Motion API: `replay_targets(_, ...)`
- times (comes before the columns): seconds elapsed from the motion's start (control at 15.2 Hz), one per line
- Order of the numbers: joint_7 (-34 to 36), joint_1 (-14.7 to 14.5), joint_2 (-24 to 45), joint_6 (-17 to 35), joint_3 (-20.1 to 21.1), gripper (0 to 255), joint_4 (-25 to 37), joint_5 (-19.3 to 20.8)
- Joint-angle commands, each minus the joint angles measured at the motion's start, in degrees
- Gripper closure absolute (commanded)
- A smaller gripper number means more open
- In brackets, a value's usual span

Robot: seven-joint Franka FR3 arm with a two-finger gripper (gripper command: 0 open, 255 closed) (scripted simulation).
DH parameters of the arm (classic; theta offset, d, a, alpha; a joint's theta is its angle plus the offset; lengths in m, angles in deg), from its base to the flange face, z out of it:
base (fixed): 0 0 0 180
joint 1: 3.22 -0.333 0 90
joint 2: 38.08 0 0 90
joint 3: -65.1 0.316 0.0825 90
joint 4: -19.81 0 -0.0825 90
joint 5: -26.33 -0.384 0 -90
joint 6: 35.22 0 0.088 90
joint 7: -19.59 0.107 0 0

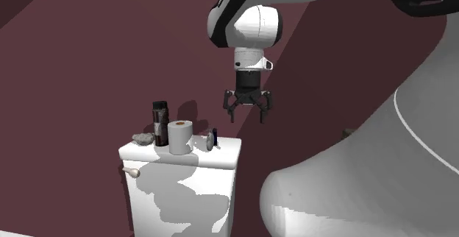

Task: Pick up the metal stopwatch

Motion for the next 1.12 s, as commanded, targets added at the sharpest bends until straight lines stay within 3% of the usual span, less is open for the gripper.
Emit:
replay_targets(0.0, 2.76, 0.14, 3.29, 4.18, 2.35, 0, 0.58, -0.36)
replay_targets(0.53, 15.06, 2.1, 18.13, 17.17, 11.39, 0, 6.93, 3.04)
replay_targets(1.06, 30.01, 3.78, 34.61, 24.4, 17.78, 0, 17.5, 14.85)
